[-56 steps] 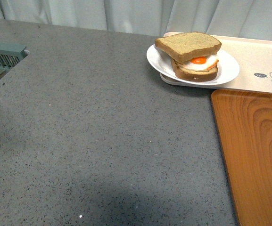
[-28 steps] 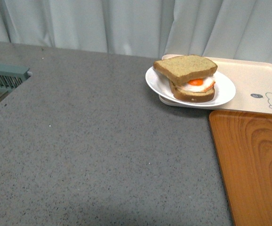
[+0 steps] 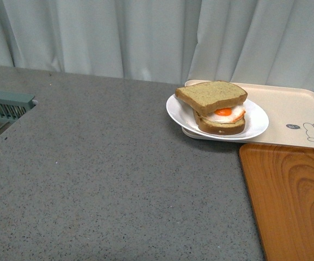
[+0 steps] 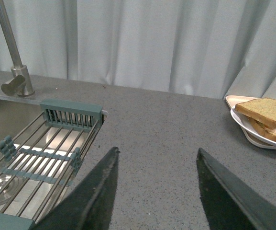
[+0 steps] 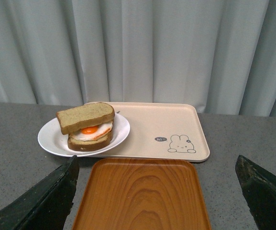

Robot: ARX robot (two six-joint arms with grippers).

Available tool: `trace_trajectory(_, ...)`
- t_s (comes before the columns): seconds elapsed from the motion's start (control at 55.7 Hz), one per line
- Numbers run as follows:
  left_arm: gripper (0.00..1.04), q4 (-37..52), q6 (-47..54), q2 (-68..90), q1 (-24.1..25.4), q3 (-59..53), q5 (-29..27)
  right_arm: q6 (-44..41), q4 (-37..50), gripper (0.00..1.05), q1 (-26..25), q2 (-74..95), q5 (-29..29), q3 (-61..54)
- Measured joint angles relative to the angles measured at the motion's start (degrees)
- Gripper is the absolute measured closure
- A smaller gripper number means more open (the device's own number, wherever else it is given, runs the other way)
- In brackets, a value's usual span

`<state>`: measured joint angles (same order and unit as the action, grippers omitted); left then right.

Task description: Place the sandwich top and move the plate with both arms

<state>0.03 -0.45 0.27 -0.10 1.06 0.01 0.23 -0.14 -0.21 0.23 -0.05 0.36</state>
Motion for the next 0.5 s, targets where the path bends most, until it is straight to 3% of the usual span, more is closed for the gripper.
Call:
trace_trajectory(0.108,0.19,0.0,0.0,0.0,0.0,0.0,0.0,0.0,0.0,0.09,0.0,0.0,0.0,0.0)
trace_trajectory(0.197,0.06,0.0,0.0,0.0,0.0,0.0,0.0,0.0,0.0,0.09,0.0,0.0,0.0,0.0)
trace_trajectory(0.502,0.06,0.0,0.1,0.0,0.0,0.0,0.0,0.0,0.0,0.09,0.0,0.0,0.0,0.0)
